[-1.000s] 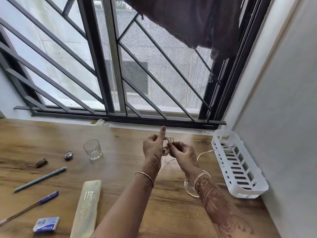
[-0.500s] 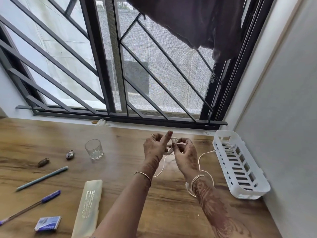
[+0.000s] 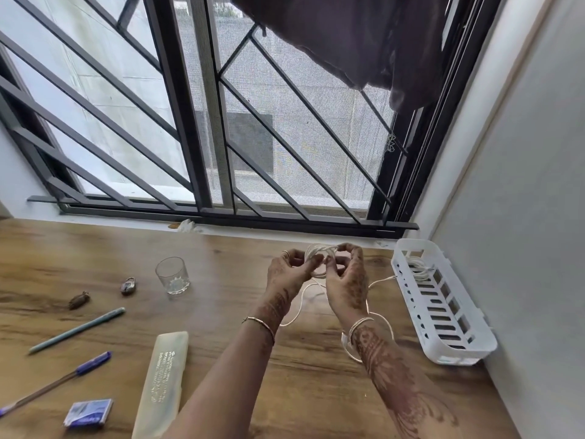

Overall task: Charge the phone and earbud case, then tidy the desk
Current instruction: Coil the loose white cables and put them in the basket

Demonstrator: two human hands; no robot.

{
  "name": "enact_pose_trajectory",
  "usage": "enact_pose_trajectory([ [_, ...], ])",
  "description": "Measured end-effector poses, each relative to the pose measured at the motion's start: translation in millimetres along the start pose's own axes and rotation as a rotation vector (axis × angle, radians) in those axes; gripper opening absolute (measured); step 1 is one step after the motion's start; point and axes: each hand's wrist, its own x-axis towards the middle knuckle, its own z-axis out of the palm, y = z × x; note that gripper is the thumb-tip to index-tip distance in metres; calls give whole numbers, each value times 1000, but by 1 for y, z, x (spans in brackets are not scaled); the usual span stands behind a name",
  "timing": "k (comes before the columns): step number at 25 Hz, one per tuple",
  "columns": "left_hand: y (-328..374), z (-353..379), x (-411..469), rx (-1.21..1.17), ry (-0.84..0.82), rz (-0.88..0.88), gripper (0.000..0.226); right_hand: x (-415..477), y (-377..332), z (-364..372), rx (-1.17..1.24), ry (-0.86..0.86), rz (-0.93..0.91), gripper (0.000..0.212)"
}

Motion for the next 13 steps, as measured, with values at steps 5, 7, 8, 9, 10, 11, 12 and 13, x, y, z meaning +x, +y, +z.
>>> enact_pose_trajectory([
  [5, -3, 0, -1, -281, -95, -118, 15, 3, -3, -3, 111, -106, 85, 23],
  [7, -5, -1, -2, -357, -131, -151, 13, 6, -3, -4, 196, -154, 146, 22],
  [8, -6, -1, -3, -376, -140, -158, 12, 7, -1, -4, 223, -155, 163, 20],
  [9, -6, -1, -3, -381, -141, -157, 11, 7, 0, -4, 243, -142, 174, 20],
  [10, -6, -1, -3, -376, -136, -151, 11, 7, 2, -3, 252, -118, 177, 21],
  [11, -5, 1, -3, -369, -130, -139, 13, 5, 4, -1, 260, -84, 174, 23],
  [12, -5, 2, -2, -362, -123, -127, 15, 4, 6, 0, 244, -45, 171, 23],
  [13, -5, 3, -2, -358, -117, -117, 16, 3, 7, 0, 237, -18, 169, 23],
])
